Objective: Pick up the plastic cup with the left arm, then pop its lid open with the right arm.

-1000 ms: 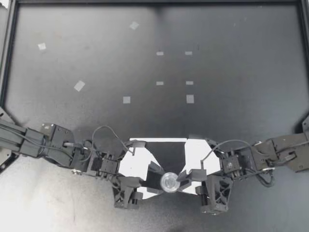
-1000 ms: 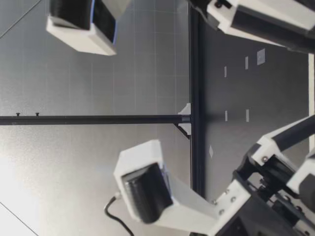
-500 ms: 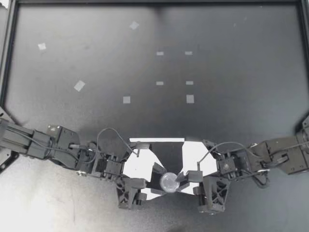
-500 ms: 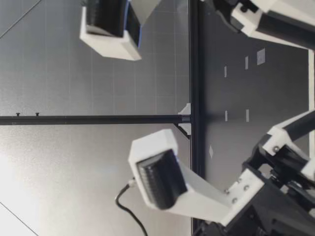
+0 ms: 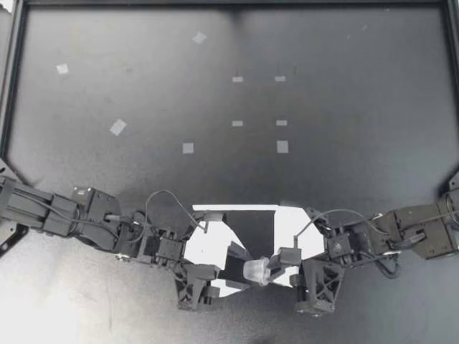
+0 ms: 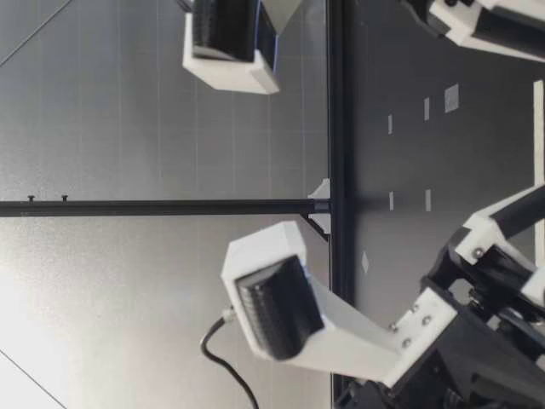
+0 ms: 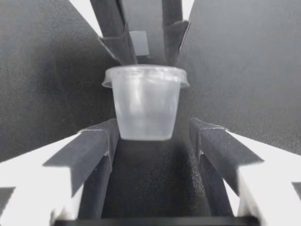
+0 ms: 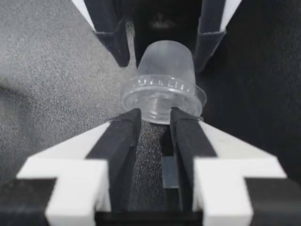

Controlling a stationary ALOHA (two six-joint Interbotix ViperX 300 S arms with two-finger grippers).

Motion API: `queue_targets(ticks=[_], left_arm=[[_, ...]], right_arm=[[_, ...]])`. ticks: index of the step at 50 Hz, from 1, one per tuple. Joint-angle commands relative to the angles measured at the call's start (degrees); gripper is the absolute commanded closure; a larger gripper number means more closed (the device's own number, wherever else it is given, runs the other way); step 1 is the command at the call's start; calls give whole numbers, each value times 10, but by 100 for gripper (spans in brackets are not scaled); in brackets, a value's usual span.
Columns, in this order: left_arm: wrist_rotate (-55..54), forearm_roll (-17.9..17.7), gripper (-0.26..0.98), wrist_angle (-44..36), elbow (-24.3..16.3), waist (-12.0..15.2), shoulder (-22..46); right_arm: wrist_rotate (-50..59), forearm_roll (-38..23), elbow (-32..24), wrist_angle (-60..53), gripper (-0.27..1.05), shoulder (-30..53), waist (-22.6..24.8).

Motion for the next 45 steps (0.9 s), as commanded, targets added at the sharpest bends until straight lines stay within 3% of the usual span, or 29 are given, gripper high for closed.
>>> queue_targets(ticks=[1, 21, 34, 45], left_arm=[[-3, -1, 13, -3, -12, 2, -10], [2, -2, 18, 8, -18, 2, -6], [5, 0, 40, 33, -20, 2, -10], [38, 0, 58, 54, 23, 1, -88]], right_arm=[[1, -1, -10, -11, 40, -5, 4], [2, -1, -6, -12, 40, -10, 4], [5, 0, 3, -4, 40, -33, 4], [72, 2, 57, 8, 38, -151, 6]])
